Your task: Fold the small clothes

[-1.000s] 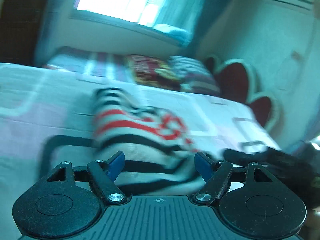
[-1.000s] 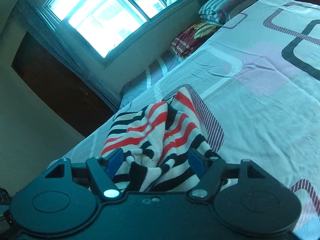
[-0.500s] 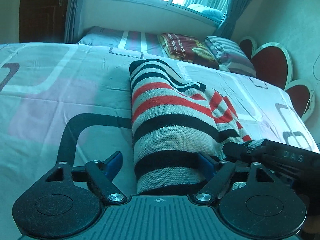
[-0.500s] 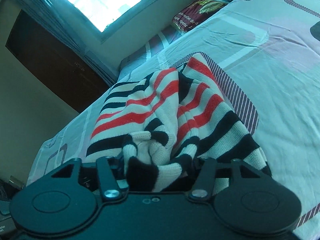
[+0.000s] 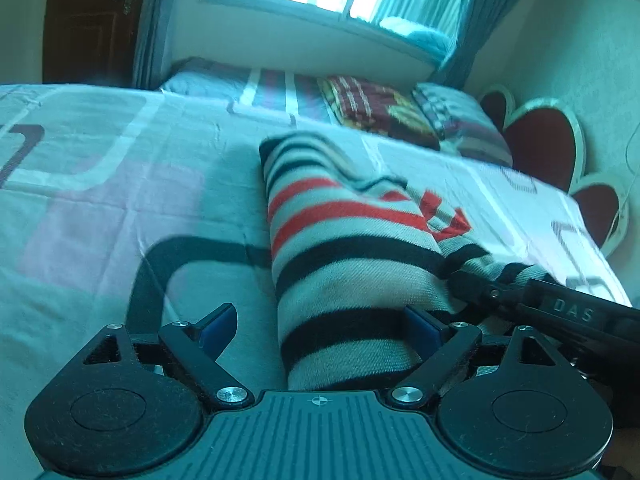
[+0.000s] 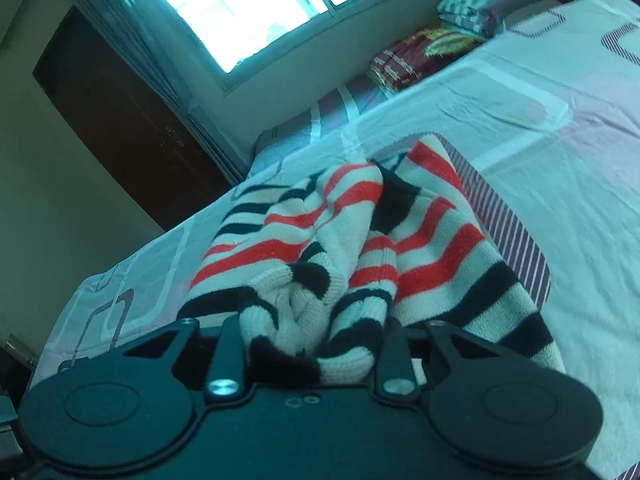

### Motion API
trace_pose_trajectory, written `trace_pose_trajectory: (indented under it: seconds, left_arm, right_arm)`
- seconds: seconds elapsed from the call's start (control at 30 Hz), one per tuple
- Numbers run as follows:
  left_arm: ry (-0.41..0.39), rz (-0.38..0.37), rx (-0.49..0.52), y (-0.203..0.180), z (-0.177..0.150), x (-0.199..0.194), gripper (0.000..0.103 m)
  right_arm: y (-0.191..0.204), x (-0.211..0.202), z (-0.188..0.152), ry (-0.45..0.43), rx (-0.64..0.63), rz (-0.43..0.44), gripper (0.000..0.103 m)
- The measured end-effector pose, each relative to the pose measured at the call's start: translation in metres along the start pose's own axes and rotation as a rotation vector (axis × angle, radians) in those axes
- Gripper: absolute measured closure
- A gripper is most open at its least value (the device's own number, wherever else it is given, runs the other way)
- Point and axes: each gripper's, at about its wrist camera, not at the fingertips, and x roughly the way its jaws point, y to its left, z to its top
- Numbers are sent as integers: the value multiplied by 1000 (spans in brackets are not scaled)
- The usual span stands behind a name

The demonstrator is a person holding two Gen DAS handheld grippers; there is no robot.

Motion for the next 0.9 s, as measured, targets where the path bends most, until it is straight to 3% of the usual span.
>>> trace_pose_trajectory:
  seconds: [0.27,0.4,0.53,0.67,0.8,0.87,0.9]
  left_arm:
    - [-77,-21,2,-10,16,-12,14]
    - [-36,-31,34,-23,8,1,14]
    - [50,-20,101,-36,-12,25,14]
    - [47,-16,144,-43,-20,28,13]
    - [54,-24,136,-40,-17,25,13]
    - [54,-30,140,-38,-17,24,13]
    - [54,-32,142,-37,-17,24,13]
  right_arm:
    - [21,-29,29,-147,-218,4,81]
    - [-20,-29,24,-114,-125,-72,81]
    - [-62,-5,-5,37,-44,-114,77]
    - [-71,-22,-4,34,50,-82,71]
    - [-66,-51,-6,31,63,-73,59]
    - [-68,-61,-11,34,71,-89,59]
    - [-70,-65,-15,28,87,-91,67]
